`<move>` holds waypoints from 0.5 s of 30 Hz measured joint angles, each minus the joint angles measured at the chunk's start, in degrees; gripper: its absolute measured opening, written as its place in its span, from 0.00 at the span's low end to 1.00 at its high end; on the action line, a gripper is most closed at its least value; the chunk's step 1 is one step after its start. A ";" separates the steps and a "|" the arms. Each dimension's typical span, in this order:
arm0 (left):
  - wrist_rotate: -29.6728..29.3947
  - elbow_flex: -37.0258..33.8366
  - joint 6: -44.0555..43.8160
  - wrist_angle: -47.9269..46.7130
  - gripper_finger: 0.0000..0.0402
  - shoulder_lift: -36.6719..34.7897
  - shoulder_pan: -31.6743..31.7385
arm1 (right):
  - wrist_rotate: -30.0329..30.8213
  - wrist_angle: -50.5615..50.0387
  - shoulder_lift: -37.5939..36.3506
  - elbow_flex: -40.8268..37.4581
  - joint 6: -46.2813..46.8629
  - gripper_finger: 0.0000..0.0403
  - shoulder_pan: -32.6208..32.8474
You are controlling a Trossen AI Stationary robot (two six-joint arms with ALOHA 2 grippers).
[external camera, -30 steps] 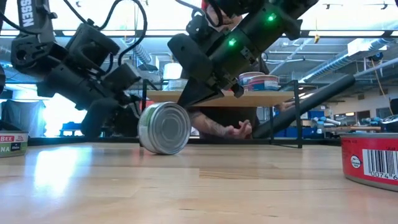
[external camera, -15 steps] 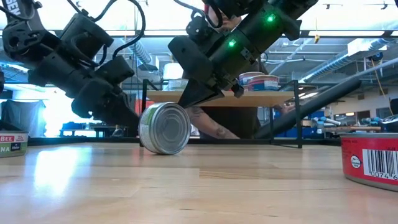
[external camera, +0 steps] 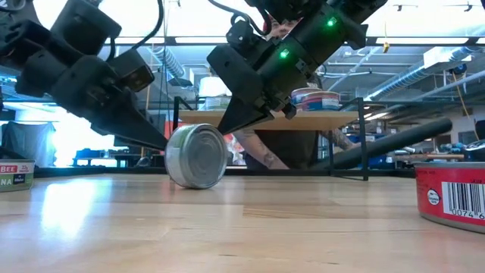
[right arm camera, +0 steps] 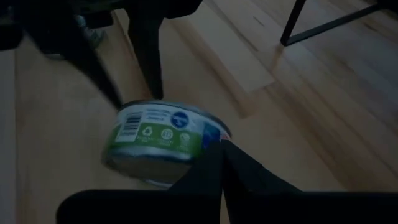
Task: Stack canned seafood by type on shelf
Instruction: Put the green and white tuna can on the shelf aligned with the green and white tuna cans
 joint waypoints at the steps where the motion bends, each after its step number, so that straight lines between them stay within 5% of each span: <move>1: -0.01 0.00 -0.71 0.01 0.39 0.00 -0.62 | 0.00 -0.08 0.00 0.00 -0.01 0.04 0.00; 15: -1.29 2.52 -5.25 -3.47 0.81 0.00 -5.54 | 0.11 -5.56 0.00 -0.02 0.27 0.03 1.24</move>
